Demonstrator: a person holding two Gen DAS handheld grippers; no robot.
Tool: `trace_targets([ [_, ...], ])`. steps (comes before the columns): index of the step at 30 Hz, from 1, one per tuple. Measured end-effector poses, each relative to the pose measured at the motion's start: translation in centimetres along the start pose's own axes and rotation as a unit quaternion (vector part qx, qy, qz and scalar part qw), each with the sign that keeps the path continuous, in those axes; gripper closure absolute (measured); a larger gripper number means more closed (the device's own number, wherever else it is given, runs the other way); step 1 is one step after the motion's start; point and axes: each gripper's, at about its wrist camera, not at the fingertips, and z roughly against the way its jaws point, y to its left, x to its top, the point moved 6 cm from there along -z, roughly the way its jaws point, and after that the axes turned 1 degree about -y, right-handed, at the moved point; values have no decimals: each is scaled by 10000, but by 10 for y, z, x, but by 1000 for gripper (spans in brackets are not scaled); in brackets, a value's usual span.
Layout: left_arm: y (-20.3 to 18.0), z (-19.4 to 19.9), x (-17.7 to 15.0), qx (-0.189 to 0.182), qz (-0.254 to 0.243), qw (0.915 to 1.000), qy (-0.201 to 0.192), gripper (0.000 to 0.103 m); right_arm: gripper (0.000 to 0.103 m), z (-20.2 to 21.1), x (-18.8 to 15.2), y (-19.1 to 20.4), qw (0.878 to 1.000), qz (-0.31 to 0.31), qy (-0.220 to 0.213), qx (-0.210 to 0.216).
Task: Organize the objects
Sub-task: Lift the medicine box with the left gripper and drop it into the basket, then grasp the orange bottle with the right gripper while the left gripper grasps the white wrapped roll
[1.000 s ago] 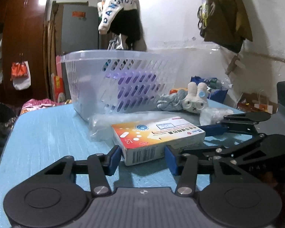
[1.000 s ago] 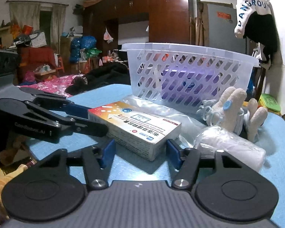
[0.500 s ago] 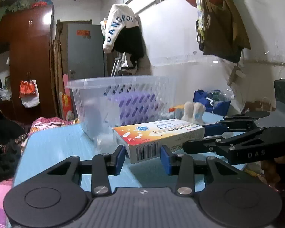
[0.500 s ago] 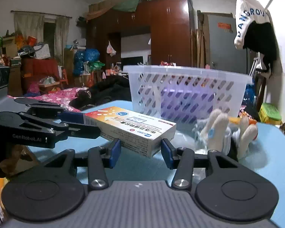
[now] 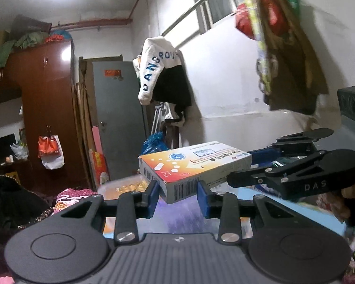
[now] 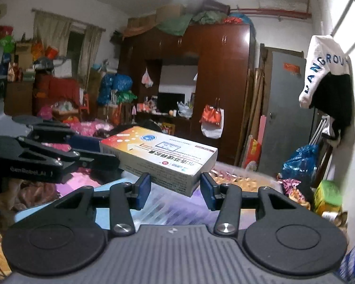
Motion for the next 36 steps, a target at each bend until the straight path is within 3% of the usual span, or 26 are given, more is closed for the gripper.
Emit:
trace_targets([
  [4,19,-57,16,16,260,9989,398,64,53,-43,12,-34,9993,-176,304,114],
  [11,45,-129,-10,113,795,9898,1180,64,53,-112,-12,-57,9930,-413,1094,170],
  [14,51,-139,-12,186,906,9881,1230,54,40,-125,-16,-56,9915,-463,1212,127],
  [15,55,-140,-11,340,942,9876,1209,44,26,-125,-18,-57,9910,-459,1252,63],
  [16,60,-137,-10,546,1013,9862,1190,33,16,-123,-18,-58,9910,-405,1262,-169],
  [19,66,-106,-9,851,1118,9869,798,27,0,-96,-15,-59,9936,-345,964,-487],
  [23,52,-55,-24,570,1320,9883,502,19,0,-43,-27,-76,9901,-1194,657,-345],
  [27,12,-15,-60,353,1291,9893,582,18,0,5,-67,-86,9839,-1605,606,-492],
  [32,-40,-4,-94,-155,1306,9877,846,18,0,37,-130,-80,9694,-2198,875,-649],
  [36,-84,-7,-106,-608,1141,9868,977,18,0,46,-155,-83,9615,-2489,930,-707],
])
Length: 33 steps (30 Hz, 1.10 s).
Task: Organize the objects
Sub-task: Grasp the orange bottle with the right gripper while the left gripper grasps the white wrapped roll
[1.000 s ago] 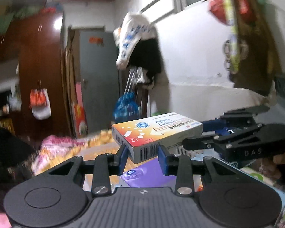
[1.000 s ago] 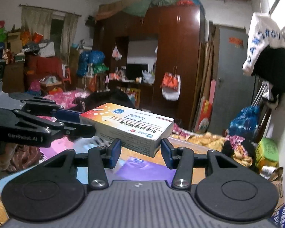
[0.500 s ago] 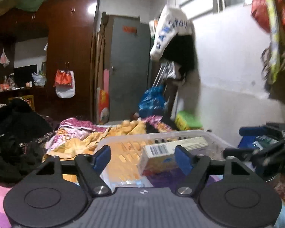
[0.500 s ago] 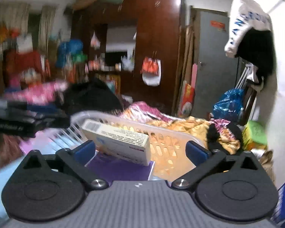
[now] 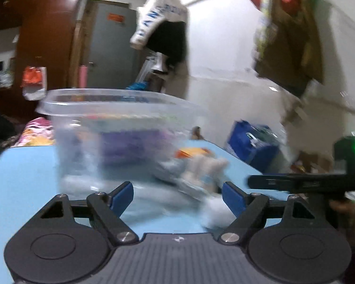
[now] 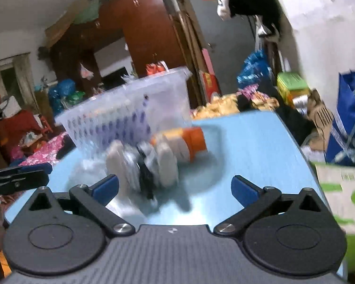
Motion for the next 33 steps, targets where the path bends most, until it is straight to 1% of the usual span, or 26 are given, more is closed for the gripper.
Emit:
trace_targets([
  [1,-9,-3,-4,-38,-78,10000,27,18,0,-2,2,-4,10000,36,44,-60],
  [3,-22,-12,-12,-122,-41,9998,134,18,0,-3,2,-5,9999,62,40,-127],
  [6,-36,-28,-21,-280,76,9992,281,18,0,-3,12,-6,9999,-53,-88,-18],
  [8,-44,-30,-24,-274,25,9992,301,18,0,5,5,-5,9999,-5,-118,-80],
  [9,-48,-32,-25,-252,-8,9992,310,18,0,1,11,-5,9998,46,-123,-151],
  [10,-53,-35,-27,-226,-71,9992,328,18,0,1,8,-5,9998,65,-109,-184],
  [14,-69,-52,-31,-114,-212,9987,460,18,0,-33,35,-4,9991,116,103,-389],
  [16,-72,-56,-32,-30,-287,9983,506,18,0,-54,43,-4,9986,103,308,-415],
  [19,-74,-60,-35,80,-404,9977,543,18,0,-78,45,-2,9972,107,595,-441],
  [22,-72,-66,-38,108,-378,9973,628,18,0,-91,44,1,9959,249,736,-465],
  [24,-70,-70,-40,132,-363,9971,653,18,0,-98,44,1,9945,302,831,-569],
  [26,-69,-72,-42,147,-356,9970,673,18,0,-102,43,0,9937,337,909,-559],
  [29,-69,-73,-44,129,-350,9970,672,18,7,-102,41,-3,9941,271,939,-480],
  [31,-70,-72,-44,153,-387,9971,633,19,18,-98,39,-4,9951,171,914,-331],
  [32,-70,-71,-44,150,-394,9972,610,21,18,-95,39,-4,9955,152,888,-299],
  [33,-70,-71,-45,124,-398,9975,576,26,18,-92,38,-4,9955,168,844,-388],
])
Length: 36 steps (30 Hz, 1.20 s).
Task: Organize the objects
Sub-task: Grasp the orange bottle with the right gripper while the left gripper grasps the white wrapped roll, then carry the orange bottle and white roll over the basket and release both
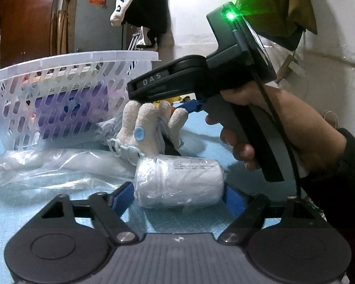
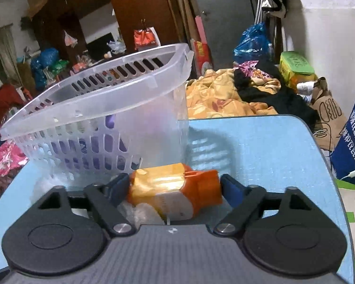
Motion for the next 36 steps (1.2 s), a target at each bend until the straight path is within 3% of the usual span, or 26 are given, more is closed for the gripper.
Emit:
trace_targets([
  [11,15,26,-3,79,64,9985,-542,27,19,21,-3,-13,9991,-177,-390,-39],
  [20,28,38,2,98,61,9971,-752,27,19,47,3,-20,9959,-129,-873,-204],
  [28,44,61,9,278,119,9945,-1007,27,19,81,2,-6,9917,-6,-1278,99],
  [36,70,87,32,577,414,9886,-1326,27,19,113,7,39,9827,518,-1713,478],
])
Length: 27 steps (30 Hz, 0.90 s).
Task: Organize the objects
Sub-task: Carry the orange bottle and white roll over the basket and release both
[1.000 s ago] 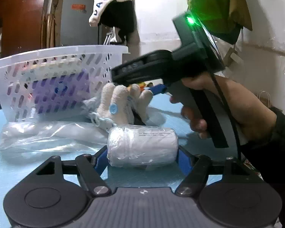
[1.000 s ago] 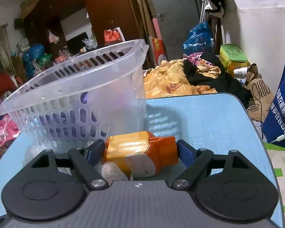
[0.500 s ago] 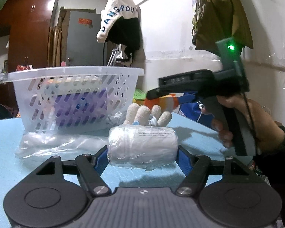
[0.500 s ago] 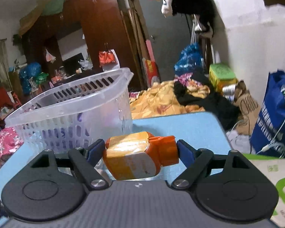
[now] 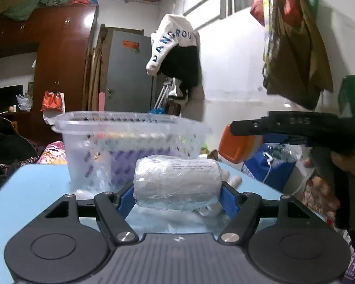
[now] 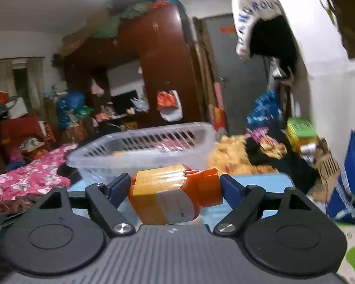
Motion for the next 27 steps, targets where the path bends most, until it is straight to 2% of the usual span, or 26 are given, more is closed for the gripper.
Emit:
trace_targets([
  [3,13,1,24,-26,91,9999,-104,27,19,-4,20,10,9997,138,-114,139],
  [8,39,-13,94,154,165,9997,-132,27,19,-29,56,17,9993,107,-292,183],
  [10,47,-28,116,291,78,9995,-50,27,19,-46,71,18,9992,64,-318,218],
  [13,68,-68,139,465,207,9981,355,27,19,-77,81,19,9996,191,-211,-55],
  [19,110,-148,137,795,405,9872,1321,27,19,-134,64,7,9982,132,412,-421],
  [23,125,-166,129,885,407,9832,1547,27,19,-148,55,0,9967,22,594,-561],
  [27,137,-171,127,998,575,9821,1490,27,19,-149,52,-4,9948,54,677,-754],
])
